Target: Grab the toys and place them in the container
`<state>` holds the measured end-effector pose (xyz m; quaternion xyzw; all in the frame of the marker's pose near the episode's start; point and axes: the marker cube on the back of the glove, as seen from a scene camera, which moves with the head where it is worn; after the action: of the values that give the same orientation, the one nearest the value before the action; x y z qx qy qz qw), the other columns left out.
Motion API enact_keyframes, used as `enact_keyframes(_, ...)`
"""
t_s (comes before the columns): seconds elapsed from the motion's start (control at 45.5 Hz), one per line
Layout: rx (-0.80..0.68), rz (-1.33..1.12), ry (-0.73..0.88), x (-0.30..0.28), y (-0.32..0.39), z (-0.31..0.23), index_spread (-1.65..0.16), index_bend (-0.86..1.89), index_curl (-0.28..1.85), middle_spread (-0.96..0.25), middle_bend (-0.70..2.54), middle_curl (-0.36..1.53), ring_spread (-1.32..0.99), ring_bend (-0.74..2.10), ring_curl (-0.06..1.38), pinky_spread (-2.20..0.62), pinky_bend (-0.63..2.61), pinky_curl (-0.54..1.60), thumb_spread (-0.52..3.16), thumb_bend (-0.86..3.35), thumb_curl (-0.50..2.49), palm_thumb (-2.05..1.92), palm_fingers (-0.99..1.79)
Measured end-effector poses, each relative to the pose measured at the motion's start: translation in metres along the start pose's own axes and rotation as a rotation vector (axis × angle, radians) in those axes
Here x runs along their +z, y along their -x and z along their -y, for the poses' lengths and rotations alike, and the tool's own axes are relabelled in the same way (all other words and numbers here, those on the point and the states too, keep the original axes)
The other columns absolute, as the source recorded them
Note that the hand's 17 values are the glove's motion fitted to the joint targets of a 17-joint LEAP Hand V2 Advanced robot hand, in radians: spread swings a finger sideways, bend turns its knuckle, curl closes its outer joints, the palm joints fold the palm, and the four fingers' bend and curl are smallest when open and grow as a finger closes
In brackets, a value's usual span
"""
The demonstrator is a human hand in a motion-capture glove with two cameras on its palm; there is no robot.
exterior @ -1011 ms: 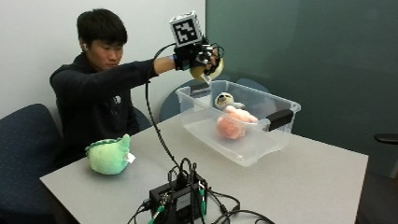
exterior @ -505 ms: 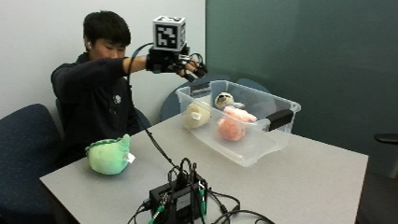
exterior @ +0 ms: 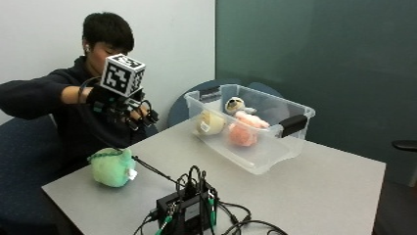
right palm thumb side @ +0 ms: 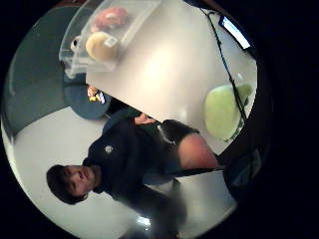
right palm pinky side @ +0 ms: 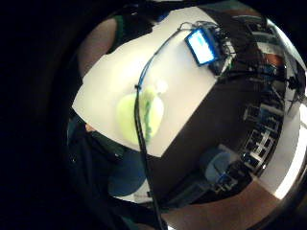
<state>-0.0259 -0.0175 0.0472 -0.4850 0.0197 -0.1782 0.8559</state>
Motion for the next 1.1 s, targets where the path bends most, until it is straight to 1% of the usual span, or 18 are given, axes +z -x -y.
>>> enact_keyframes(0.132, -0.012, -0.041, 0.027, 0.033, -0.016, -0.009, -0.31, 0.21, 0.38, -0.03, 0.11, 0.38, -0.02, 0.14, 0.27, 0.02, 0.75, 0.29, 1.23, -0.02, 0.4, 0.24, -0.18)
enact_keyframes(0.417, -0.044, -0.099, 0.053, 0.087, -0.037, -0.015, -0.3, 0.17, 0.37, -0.03, 0.11, 0.3, -0.01, 0.14, 0.23, 0.02, 0.72, 0.3, 1.21, -0.02, 0.37, 0.23, -0.21)
enact_keyframes(0.571, -0.069, -0.123, 0.041, 0.109, -0.044, -0.013, -0.29, 0.14, 0.35, -0.02, 0.12, 0.28, -0.01, 0.15, 0.22, 0.01, 0.69, 0.3, 1.2, -0.02, 0.37, 0.23, -0.25)
enact_keyframes(0.703, -0.056, -0.118, 0.044, 0.125, -0.056, -0.008, -0.27, 0.15, 0.34, -0.02, 0.13, 0.27, -0.02, 0.13, 0.21, 0.01, 0.62, 0.29, 1.2, -0.01, 0.36, 0.24, -0.25)
enact_keyframes(0.967, -0.05, -0.123, -0.011, 0.139, -0.07, 0.008, -0.27, 0.15, 0.33, -0.02, 0.14, 0.25, -0.02, 0.11, 0.15, 0.05, 0.73, 0.33, 1.19, -0.01, 0.36, 0.25, -0.22)
enact_keyframes(1.099, -0.067, -0.073, -0.054, 0.145, -0.073, 0.02, -0.27, 0.14, 0.32, -0.04, 0.2, 0.27, -0.02, 0.12, 0.14, 0.05, 0.68, 0.32, 1.21, 0.04, 0.38, 0.36, -0.19)
